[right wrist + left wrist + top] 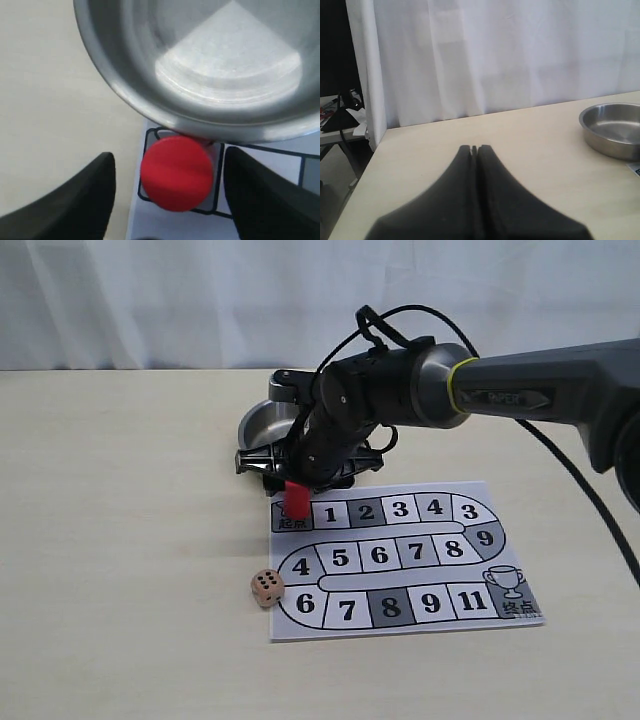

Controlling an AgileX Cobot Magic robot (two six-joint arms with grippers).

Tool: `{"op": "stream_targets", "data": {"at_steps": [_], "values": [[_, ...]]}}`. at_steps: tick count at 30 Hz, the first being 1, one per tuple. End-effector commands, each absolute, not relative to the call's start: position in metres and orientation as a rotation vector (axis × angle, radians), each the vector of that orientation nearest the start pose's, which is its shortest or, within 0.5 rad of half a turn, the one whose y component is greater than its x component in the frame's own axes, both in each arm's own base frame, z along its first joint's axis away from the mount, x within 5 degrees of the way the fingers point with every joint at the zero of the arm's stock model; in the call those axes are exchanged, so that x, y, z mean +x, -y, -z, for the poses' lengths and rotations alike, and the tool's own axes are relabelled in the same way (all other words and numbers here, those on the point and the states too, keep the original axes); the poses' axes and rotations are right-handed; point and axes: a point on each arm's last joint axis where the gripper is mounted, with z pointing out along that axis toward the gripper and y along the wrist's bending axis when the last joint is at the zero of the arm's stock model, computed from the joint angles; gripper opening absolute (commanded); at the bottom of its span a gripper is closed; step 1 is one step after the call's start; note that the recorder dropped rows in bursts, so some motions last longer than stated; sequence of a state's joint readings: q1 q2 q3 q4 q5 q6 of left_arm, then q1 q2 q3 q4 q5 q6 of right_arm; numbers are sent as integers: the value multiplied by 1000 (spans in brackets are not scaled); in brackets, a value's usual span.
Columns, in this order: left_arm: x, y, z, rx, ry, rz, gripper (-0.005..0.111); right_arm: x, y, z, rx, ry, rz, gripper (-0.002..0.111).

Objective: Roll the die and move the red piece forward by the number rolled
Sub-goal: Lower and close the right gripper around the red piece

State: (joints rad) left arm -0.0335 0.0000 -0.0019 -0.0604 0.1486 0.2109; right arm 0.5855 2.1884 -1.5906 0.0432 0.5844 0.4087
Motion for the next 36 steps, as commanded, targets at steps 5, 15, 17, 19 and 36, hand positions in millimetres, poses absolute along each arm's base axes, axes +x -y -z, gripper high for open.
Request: {"op": "stream_targets", "data": {"at_steps": [5,15,17,19,36], "values": [[56,3,-200,153,-1619,-78,0,389,-260,-136,-216,-2711,-330,60],[56,3,-200,153,-1619,-78,0,393,-262,-133,-231,-2674,-330,60],[56,3,-200,153,-1619,-78,0,393,-262,-133,-231,-2672,-331,59],[56,3,-200,151,-1619,-76,0,393,-262,-133,-231,-2672,-331,59],[56,3,-200,151,-1619,-76,0,389,-246,-139,-304,-2757,-193,4]]}}
